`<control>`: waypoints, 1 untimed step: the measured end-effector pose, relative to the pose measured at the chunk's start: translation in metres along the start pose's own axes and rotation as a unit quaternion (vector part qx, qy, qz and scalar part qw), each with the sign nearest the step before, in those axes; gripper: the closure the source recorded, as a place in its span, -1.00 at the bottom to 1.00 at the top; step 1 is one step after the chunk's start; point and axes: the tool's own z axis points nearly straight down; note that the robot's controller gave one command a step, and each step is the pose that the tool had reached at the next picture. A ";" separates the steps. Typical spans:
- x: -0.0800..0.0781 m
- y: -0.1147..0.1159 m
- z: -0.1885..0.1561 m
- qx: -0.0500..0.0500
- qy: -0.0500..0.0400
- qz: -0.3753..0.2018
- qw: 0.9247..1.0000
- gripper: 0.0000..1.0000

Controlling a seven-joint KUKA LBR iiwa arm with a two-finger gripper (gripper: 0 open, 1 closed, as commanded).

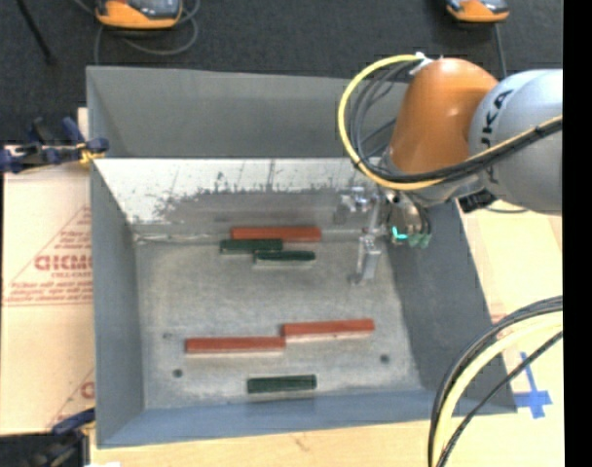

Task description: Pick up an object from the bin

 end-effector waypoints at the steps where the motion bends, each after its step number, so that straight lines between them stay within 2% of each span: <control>1: 0.073 0.052 0.087 0.000 0.000 -0.116 0.993 -1.00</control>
Offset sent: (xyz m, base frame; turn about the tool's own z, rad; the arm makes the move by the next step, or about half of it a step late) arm -0.0720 0.0526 -0.0851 -0.2334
